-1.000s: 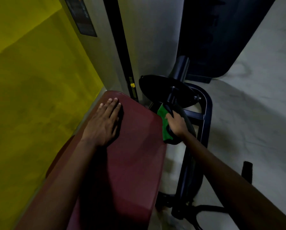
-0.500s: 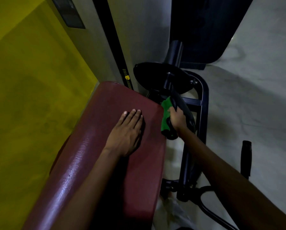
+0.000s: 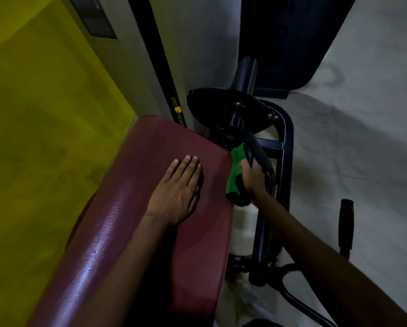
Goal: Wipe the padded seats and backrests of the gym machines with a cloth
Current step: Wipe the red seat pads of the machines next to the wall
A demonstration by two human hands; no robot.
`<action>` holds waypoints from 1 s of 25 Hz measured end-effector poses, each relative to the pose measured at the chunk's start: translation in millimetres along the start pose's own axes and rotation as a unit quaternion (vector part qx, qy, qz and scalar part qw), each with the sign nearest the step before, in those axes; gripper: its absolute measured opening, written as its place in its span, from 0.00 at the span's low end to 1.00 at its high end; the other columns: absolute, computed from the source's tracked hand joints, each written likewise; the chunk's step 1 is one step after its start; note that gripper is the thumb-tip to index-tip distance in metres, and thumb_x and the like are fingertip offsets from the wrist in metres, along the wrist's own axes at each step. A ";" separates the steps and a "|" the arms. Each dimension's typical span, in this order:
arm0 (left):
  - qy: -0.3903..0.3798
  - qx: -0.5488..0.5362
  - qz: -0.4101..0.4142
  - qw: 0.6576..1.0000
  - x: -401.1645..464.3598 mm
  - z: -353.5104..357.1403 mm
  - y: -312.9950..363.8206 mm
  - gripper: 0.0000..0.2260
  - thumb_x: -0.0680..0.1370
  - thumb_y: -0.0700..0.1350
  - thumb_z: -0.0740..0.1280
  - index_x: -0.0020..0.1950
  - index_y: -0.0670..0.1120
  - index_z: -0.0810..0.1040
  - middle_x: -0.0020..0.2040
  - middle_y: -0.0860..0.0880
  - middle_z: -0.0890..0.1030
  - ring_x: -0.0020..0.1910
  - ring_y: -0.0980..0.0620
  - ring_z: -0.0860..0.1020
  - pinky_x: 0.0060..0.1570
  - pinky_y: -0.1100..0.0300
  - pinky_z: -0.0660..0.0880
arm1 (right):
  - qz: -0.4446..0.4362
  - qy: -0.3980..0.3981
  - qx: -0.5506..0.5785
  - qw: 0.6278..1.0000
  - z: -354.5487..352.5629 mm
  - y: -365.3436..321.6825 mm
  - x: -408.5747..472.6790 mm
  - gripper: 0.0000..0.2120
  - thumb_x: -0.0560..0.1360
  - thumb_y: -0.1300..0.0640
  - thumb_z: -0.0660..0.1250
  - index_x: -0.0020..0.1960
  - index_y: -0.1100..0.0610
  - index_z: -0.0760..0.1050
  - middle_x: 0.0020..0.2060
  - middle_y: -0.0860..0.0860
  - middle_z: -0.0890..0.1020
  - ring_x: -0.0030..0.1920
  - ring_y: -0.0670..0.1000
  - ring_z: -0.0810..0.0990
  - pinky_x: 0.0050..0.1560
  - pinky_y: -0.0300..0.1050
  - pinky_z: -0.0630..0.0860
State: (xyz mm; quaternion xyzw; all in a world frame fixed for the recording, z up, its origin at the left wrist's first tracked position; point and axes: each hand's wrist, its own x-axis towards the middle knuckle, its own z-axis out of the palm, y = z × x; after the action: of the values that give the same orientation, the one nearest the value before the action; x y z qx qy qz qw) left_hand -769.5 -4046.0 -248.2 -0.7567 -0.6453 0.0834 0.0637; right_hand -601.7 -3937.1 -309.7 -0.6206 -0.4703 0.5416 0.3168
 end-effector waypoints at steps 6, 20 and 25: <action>-0.017 -0.007 0.011 1.000 -1.7 -3.2 -1.1 0.24 0.79 0.48 0.50 0.69 0.38 0.71 0.69 0.39 0.71 0.70 0.41 0.68 0.73 0.47 0.55 | 0.082 -0.031 0.001 0.996 -11.4 50.0 -87.8 0.07 0.80 0.58 0.56 0.50 0.57 0.72 0.39 0.54 0.77 0.38 0.52 0.77 0.37 0.43 0.72; -0.050 -0.051 0.095 0.993 -43.0 -14.8 -1.3 0.24 0.83 0.48 0.49 0.78 0.42 0.50 0.78 0.43 0.48 0.77 0.45 0.45 0.74 0.51 0.38 | 0.083 0.037 0.002 0.996 -3.0 81.0 -124.5 0.12 0.80 0.57 0.57 0.38 0.54 0.71 0.34 0.51 0.74 0.34 0.48 0.72 0.33 0.42 0.67; -0.068 -0.063 0.178 0.980 -65.3 -14.2 3.9 0.24 0.83 0.48 0.47 0.77 0.42 0.54 0.78 0.43 0.53 0.77 0.46 0.49 0.73 0.54 0.38 | 0.064 0.049 0.026 0.996 -0.1 51.4 -92.0 0.07 0.78 0.59 0.58 0.42 0.58 0.71 0.34 0.49 0.72 0.37 0.49 0.71 0.35 0.42 0.66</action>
State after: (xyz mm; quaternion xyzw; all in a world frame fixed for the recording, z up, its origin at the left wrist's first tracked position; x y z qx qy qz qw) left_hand -772.7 -4110.9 -232.3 -0.8545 -0.5070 0.1044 -0.0439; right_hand -586.6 -4040.6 -321.6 -0.6666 -0.3996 0.5417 0.3202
